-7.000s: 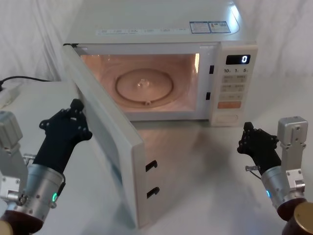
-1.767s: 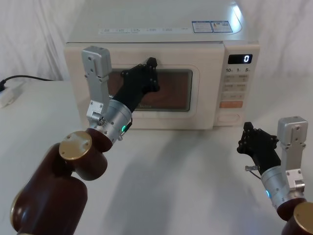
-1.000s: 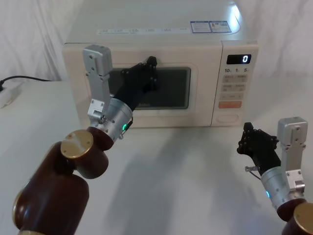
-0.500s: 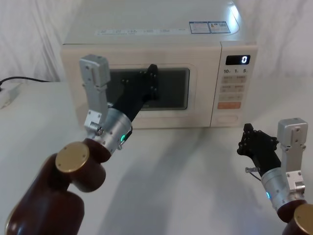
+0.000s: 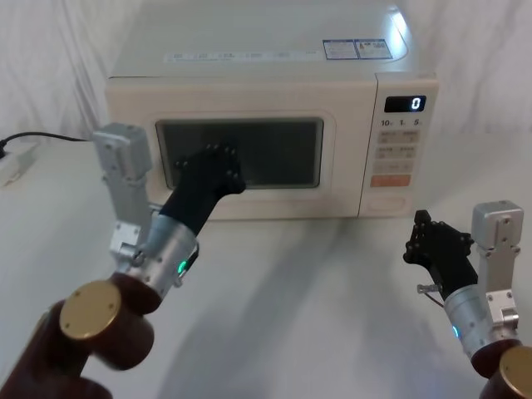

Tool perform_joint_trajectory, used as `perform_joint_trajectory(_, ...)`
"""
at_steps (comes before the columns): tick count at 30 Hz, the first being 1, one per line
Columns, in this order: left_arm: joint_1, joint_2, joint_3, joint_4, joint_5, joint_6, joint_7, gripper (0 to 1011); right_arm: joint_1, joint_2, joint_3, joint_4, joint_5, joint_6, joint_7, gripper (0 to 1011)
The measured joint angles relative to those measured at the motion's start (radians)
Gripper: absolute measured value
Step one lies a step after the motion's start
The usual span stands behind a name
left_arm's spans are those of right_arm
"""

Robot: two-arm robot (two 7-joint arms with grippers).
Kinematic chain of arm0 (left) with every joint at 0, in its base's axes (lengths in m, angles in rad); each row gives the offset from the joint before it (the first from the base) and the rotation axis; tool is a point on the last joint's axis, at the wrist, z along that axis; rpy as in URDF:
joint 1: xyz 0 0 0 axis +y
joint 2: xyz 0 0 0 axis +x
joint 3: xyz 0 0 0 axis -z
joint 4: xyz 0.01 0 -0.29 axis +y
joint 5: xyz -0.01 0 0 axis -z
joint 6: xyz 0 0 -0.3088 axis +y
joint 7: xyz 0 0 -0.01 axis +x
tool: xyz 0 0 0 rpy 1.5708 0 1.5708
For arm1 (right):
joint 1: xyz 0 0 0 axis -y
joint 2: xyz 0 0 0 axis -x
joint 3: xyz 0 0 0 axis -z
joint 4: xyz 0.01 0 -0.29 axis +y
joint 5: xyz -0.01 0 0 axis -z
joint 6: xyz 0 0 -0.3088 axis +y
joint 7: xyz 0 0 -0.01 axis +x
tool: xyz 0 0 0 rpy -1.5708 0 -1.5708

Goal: Press the button to open the microwave door with one hand; close the microwave door with the other hand.

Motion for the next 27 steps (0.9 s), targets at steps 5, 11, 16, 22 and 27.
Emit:
perform_joint_trajectory(5,0.046,0.013,-0.015,-0.048,-0.007,0.013,0.017,0,0.0,0.0,0.0,0.0,0.0,0.0,0.0,0)
perform_joint_trajectory(11,0.111,0.023,-0.035,-0.088,-0.005,0.019,0.051,0,0.0,0.0,0.0,0.0,0.0,0.0,0.0,0)
perform_joint_trajectory(16,0.161,0.023,-0.055,-0.107,0.006,0.009,0.076,0,0.0,0.0,0.0,0.0,0.0,0.0,0.0,0)
perform_joint_trajectory(22,0.216,0.022,-0.078,-0.131,0.009,-0.004,0.087,0,0.0,0.0,0.0,0.0,0.0,0.0,0.0,0)
perform_joint_trajectory(27,0.253,0.021,-0.098,-0.142,0.008,-0.012,0.092,0,0.0,0.0,0.0,0.0,0.0,0.0,0.0,0)
